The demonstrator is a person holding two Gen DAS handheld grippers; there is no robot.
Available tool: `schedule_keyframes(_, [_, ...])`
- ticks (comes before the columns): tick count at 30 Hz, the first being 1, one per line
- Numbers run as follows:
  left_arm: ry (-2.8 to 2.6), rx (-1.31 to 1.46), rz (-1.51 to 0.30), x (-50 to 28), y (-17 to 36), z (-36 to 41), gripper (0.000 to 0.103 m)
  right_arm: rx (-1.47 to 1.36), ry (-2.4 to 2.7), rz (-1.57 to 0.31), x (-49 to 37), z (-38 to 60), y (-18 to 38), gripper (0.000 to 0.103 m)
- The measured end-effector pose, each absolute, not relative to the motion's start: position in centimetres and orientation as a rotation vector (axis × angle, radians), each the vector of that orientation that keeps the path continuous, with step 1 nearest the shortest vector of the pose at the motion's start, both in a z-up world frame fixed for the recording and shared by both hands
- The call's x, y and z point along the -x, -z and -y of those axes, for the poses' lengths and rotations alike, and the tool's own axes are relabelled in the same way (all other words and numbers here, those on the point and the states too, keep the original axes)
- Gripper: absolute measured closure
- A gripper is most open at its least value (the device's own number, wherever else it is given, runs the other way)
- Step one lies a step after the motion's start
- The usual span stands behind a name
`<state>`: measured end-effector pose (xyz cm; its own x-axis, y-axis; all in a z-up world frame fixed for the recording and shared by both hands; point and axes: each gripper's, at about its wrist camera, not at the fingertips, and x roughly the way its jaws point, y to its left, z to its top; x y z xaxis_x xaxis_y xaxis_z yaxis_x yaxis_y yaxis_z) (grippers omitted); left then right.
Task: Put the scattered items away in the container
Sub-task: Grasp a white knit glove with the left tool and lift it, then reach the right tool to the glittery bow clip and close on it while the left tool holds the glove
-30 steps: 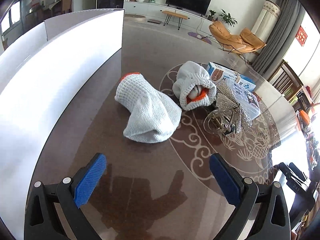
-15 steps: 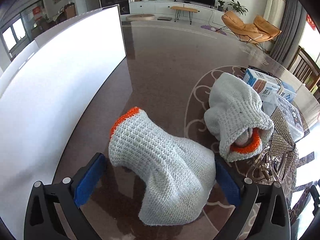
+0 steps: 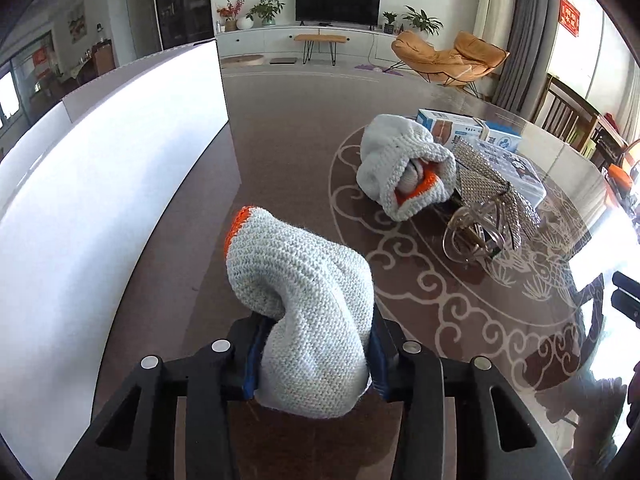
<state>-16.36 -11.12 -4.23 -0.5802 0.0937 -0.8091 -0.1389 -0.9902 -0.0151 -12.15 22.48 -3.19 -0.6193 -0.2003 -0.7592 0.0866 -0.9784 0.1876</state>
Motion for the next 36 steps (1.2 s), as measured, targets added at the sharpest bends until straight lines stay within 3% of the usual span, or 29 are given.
schedule_keyframes(6, [-2.704, 1.303, -0.067, 14.1, 4.2, 11.0, 0.061, -0.946, 2.409, -0.013, 16.1, -11.2, -2.3, 0.015])
schedule_keyframes(14, [-2.703, 1.303, -0.065, 14.5, 4.1, 11.0, 0.06, -1.085, 2.25, -0.318, 25.2, -1.9, 0.9, 0.015])
schedule_keyframes(20, [-2.703, 1.303, -0.069, 14.6, 4.1, 10.9, 0.06, -1.228, 2.163, -0.374, 26.5, 0.0, 3.4, 0.018])
schedule_keyframes(36, [-2.714, 1.306, -0.095, 14.1, 4.5, 11.3, 0.057, -1.207, 2.204, -0.449, 20.5, -4.6, 3.5, 0.019])
